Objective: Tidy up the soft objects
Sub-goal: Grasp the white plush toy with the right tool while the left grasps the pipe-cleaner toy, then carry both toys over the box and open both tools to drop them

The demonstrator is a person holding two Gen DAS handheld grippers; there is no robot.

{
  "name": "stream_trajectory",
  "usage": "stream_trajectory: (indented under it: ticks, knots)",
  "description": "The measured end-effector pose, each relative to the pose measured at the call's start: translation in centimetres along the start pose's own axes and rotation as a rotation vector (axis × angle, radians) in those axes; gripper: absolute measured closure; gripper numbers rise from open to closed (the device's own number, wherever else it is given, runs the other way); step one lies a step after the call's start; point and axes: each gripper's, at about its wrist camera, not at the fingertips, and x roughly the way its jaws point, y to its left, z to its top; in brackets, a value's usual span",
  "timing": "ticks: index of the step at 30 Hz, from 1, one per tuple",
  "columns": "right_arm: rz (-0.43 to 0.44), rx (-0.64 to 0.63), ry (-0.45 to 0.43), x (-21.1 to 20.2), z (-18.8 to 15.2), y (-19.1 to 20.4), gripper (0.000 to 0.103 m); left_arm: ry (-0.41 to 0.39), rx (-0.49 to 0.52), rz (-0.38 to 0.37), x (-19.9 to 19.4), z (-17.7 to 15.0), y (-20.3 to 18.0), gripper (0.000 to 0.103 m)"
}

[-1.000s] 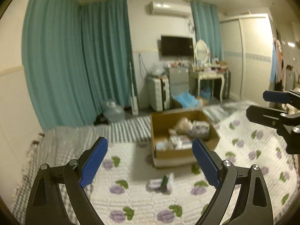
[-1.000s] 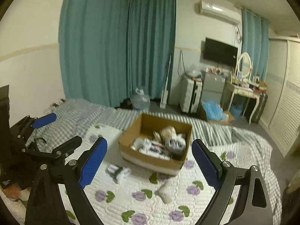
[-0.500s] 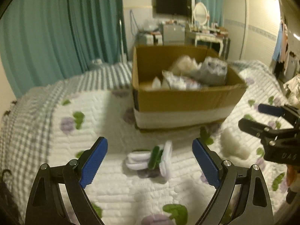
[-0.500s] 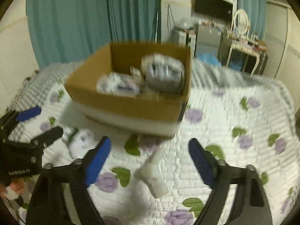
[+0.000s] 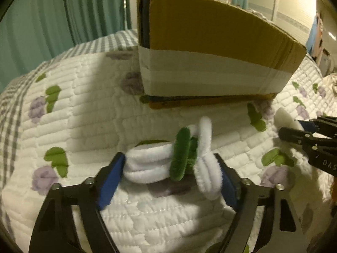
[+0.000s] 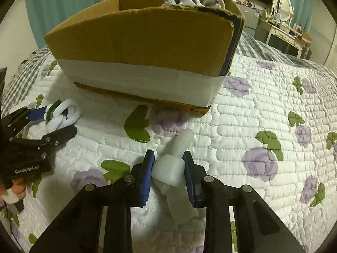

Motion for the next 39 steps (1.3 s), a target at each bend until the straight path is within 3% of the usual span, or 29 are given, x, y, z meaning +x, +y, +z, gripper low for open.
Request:
stream_trajectory:
  ticks: [4, 12, 23, 27, 32, 39]
  knots:
    - [-0.002, 0.008, -0.03, -1.2, -0.3, 0.4, 0.077, -0.028, 0.008, -0.012, -1.2, -0.5, -0.1, 0.047]
    - [0.03, 0.042, -0.095, -5.3, -0.8, 0.9, 0.077, -0.072, 0.006, -0.015, -6.0, -1.1, -0.7, 0.048]
    - [0.058, -0.011, -0.227, -14.3, -0.3, 3.4, 0.077, -0.18, 0.031, 0.016, -14.5, 1.5, -2.1, 0.048]
    - [0.048, -0.049, -0.303, -18.3, 1.5, 4.0, 0.077, -0.254, 0.048, 0.014, -17.8, 3.2, -2.9, 0.048]
    - [0.051, -0.078, -0.383, -22.1, 6.2, 4.0, 0.077, -0.323, 0.063, 0.036, -20.5, 6.8, -3.5, 0.048]
    - [0.072, -0.095, -0.452, -23.0, 13.2, 3.3, 0.077, -0.362, 0.005, 0.031, -19.9, 13.5, -2.7, 0.047]
